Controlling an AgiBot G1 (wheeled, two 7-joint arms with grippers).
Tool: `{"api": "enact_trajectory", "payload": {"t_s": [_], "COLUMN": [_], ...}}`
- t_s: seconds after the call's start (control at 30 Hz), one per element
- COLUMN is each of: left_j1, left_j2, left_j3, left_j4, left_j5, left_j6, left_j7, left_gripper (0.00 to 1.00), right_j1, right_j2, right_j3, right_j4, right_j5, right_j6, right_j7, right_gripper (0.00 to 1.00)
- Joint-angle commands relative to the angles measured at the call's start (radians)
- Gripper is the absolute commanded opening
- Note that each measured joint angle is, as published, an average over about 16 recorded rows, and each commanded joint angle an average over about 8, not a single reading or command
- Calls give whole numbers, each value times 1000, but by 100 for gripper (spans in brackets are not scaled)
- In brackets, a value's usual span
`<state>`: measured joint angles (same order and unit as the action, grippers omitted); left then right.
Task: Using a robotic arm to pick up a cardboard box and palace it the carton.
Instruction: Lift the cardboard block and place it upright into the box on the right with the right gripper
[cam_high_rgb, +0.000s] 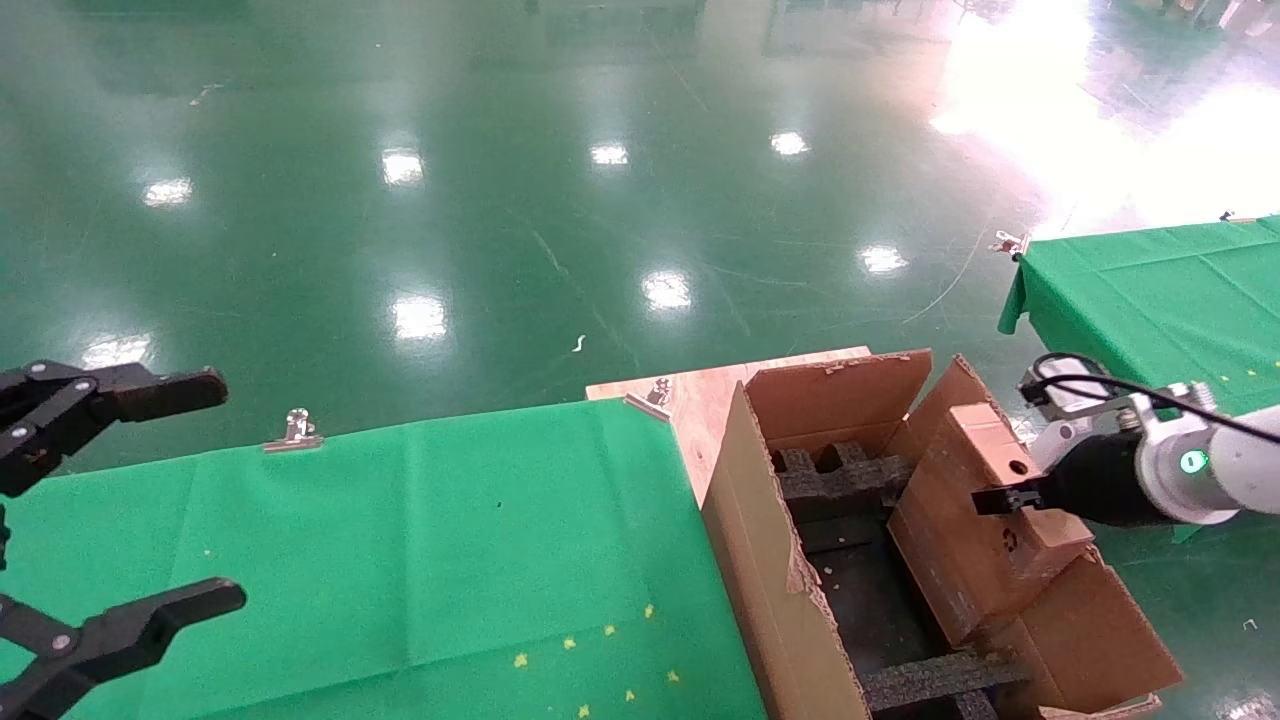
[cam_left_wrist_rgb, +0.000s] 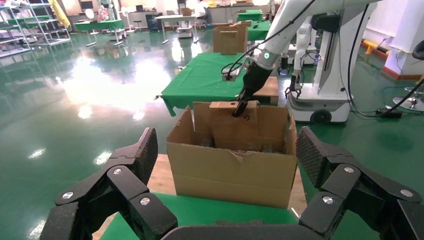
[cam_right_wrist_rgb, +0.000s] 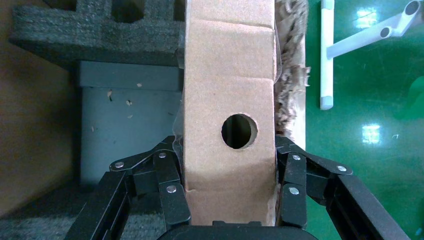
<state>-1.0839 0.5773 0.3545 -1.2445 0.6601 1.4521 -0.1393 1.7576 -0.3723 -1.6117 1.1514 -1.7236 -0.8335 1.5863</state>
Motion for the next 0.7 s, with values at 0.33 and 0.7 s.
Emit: {"api": "enact_trajectory", "payload": {"t_s": [0.33,0.7], "left_j1": [0,0], "left_j2": [0,0], "left_j3": [0,0], "left_j4": [0,0], "left_j5": [0,0], "left_j6": [0,0], "left_j7": [0,0], "left_gripper": [100,100], "right_j1": [-97,-181], "right_j2": [-76,-162], "right_j3": [-22,-27], "right_j4": [-96,-235], "right_j5": [28,102], "right_j6": [103,154], "right_j7": [1,-78], "right_gripper": [0,0]}}
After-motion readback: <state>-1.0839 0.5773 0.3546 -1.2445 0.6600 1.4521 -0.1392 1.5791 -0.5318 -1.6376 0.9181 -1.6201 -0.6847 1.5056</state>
